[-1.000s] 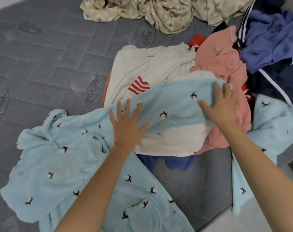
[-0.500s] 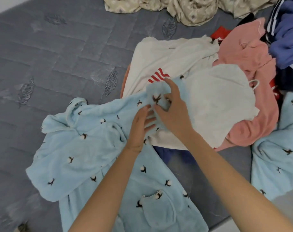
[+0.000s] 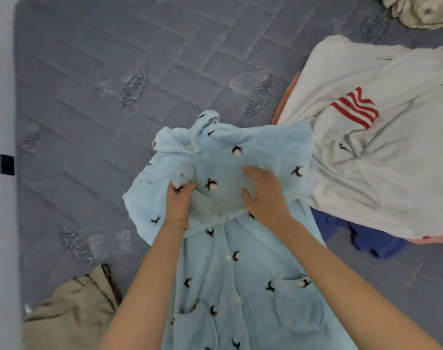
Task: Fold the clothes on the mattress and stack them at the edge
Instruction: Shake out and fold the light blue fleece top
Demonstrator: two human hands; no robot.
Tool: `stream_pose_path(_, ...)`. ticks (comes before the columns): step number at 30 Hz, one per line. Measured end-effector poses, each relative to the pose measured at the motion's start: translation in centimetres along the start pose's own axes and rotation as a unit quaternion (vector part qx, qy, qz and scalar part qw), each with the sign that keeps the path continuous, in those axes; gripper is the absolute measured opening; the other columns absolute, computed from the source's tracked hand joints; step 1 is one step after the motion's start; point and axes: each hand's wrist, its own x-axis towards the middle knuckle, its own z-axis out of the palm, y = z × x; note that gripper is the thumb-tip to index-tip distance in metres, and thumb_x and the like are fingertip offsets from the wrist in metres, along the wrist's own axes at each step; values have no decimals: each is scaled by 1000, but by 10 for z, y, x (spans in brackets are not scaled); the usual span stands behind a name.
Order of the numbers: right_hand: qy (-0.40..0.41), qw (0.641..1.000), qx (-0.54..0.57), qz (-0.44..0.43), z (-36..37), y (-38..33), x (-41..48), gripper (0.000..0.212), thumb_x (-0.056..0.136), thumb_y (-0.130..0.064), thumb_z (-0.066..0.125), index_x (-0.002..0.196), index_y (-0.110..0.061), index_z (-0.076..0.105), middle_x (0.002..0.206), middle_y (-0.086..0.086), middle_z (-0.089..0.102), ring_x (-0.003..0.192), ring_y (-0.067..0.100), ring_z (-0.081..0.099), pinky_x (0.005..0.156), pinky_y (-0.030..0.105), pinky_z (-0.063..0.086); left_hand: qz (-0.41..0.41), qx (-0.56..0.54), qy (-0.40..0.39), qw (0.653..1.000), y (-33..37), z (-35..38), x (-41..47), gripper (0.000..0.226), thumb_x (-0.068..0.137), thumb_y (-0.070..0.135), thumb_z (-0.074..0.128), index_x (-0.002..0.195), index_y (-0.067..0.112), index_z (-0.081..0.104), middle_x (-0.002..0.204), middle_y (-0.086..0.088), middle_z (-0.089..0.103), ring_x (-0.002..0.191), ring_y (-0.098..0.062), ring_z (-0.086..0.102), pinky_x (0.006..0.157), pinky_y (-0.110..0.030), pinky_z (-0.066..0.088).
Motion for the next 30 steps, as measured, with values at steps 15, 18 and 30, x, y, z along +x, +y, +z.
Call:
stream_pose_path(15, -106, 947, -277, 123, 55, 43, -4, 66, 96, -49, 44, 153, -32, 15, 162, 3, -8, 148, 28, -12, 118, 50, -4, 214, 391, 120, 887, -59, -127, 13, 63, 89, -5, 51, 148, 11, 32, 155, -22, 20, 144, -35, 17, 118, -45, 18)
stream_pose_path(18, -104, 947, -280, 119, 53, 38, -19, 66, 96, -48, 44, 153, -33, 15, 162, 3, -7, 148, 28, -10, 119, 49, -3, 182, 580, 19, 794, -79, -128, 5, 55, 97, 21, 48, 149, 25, 31, 161, -12, 3, 148, -31, -5, 118, -52, -4)
stream_pose_path(30, -86, 950, -299, 21, 62, 32, -123, 74, 92, -55, 46, 153, -36, 9, 162, 2, 2, 149, 28, -5, 118, 47, -4, 408, 609, -66, 677, -102, -116, -69, 56, 91, 39, 56, 143, 21, 44, 153, -13, 32, 142, -40, 24, 114, -60, 16)
